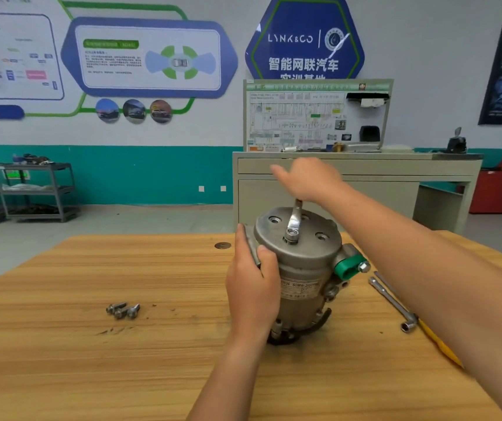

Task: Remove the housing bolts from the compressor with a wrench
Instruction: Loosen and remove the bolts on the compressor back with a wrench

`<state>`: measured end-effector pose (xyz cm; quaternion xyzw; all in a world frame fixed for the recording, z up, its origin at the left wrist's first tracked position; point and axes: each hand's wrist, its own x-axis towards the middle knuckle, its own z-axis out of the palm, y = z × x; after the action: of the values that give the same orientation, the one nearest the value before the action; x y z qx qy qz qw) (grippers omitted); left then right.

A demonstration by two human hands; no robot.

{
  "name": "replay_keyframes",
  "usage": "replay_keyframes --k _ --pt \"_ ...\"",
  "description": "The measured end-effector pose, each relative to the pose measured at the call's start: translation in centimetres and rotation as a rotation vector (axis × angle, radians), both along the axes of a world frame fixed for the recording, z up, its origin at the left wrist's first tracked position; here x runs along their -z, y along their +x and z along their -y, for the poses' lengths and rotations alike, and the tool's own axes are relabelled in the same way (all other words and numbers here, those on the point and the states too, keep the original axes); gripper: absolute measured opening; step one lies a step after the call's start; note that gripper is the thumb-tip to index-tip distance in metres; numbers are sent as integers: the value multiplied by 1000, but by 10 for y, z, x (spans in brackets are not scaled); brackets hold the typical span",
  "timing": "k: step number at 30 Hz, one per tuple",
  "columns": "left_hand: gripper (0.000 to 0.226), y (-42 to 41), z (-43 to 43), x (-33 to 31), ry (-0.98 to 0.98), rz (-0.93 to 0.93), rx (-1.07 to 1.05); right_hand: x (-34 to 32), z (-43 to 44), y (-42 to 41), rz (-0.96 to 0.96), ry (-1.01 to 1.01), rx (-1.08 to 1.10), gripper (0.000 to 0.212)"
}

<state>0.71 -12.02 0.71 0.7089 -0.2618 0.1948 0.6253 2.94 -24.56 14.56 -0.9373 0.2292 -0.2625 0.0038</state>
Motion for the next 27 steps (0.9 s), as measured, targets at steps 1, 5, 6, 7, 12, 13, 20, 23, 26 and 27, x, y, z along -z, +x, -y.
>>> replay_keyframes --k 1,5,6,7,12,13,20,23,26,27 --pt "56 0 -1 -2 24 -5 -4 -5 -20 15 -67 -26 -51 61" --pt "53 -6 -7 -4 -31 -25 84 8 -118 41 -84 -199 -254 72" --pt "61 -8 -12 -5 -47 -49 111 21 -144 33 2 -261 -335 69" --pt "74 -11 -14 1 -31 -103 110 38 -164 17 113 -299 -441 63" --pt "45 0 -26 4 -40 -220 -205 116 -139 -125 357 -233 -871 40" --pt "47 5 -24 3 -39 -162 -108 122 -119 -149 575 -218 -882 31" --pt "65 24 -19 8 -65 -6 89 81 14 -157 764 -129 -123 35" --pt "58 22 -13 6 -26 29 118 45 42 -95 480 37 32 39" --pt "56 22 -9 6 -26 51 135 13 11 -21 130 24 -4 48" --pt "61 19 -10 2 -24 46 119 2 -11 -3 53 20 -65 50"
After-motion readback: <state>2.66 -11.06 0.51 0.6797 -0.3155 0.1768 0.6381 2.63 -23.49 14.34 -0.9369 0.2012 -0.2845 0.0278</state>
